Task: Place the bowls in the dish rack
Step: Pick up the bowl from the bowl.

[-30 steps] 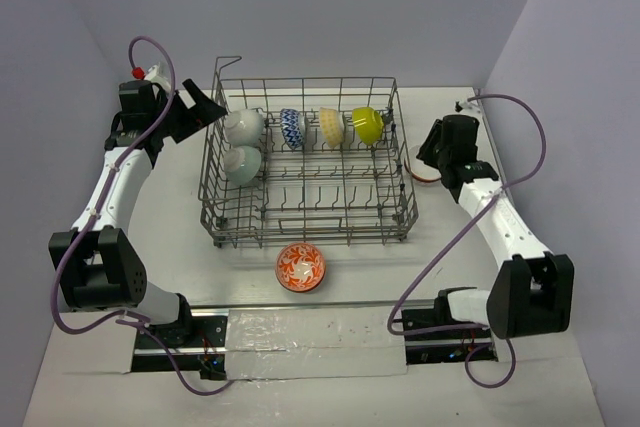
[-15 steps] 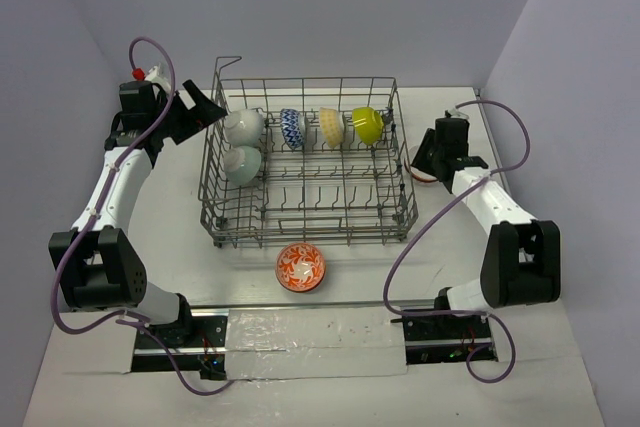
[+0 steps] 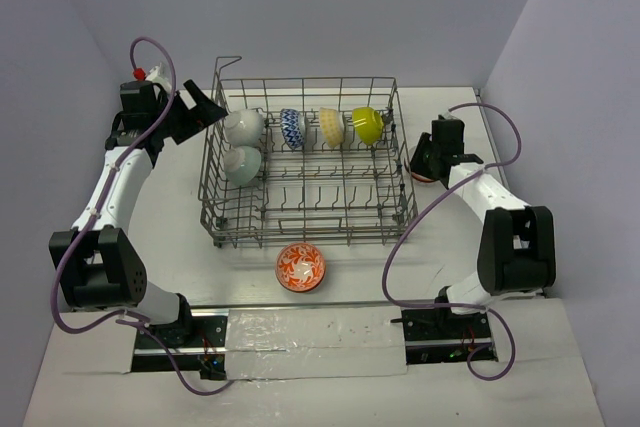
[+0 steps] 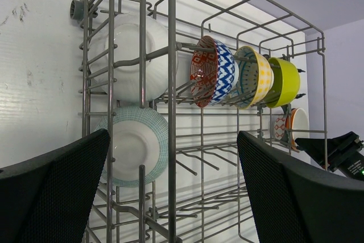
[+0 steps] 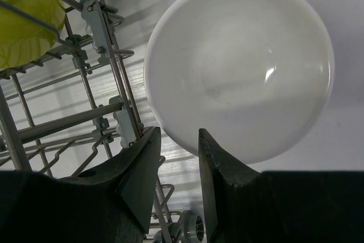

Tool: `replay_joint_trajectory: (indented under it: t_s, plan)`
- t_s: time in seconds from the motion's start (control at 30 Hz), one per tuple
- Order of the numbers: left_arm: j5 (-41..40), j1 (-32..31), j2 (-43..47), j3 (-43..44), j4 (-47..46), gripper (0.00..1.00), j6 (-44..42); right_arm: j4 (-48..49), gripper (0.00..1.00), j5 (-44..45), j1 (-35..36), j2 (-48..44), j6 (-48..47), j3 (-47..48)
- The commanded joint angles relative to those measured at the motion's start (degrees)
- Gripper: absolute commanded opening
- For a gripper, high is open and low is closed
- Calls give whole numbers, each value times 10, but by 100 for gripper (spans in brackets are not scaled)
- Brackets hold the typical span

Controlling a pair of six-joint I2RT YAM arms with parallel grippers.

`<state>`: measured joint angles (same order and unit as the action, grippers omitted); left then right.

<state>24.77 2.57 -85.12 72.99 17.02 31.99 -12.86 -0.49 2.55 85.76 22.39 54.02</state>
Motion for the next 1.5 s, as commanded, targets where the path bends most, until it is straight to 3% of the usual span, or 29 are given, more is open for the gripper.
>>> replay_joint_trajectory:
  t_s: [0.0, 0.37, 0.93, 1.13, 1.47]
  plan:
    - [5, -2, -1, 26, -8, 99, -11, 12, 40, -20, 1, 6, -7, 27]
    - [2, -5, -4, 27, -7, 99, -11, 6, 38, -54, 0, 29, -13, 39]
    - [-8, -13, -9, 30, 1, 99, -17, -16, 34, 24, 2, 6, -17, 40]
    - [-10, -15, -9, 30, 1, 99, -17, -21, 15, 46, 4, -3, -21, 39]
    - [-10, -16, -9, 30, 2, 99, -17, -32, 15, 81, 12, -26, -31, 40]
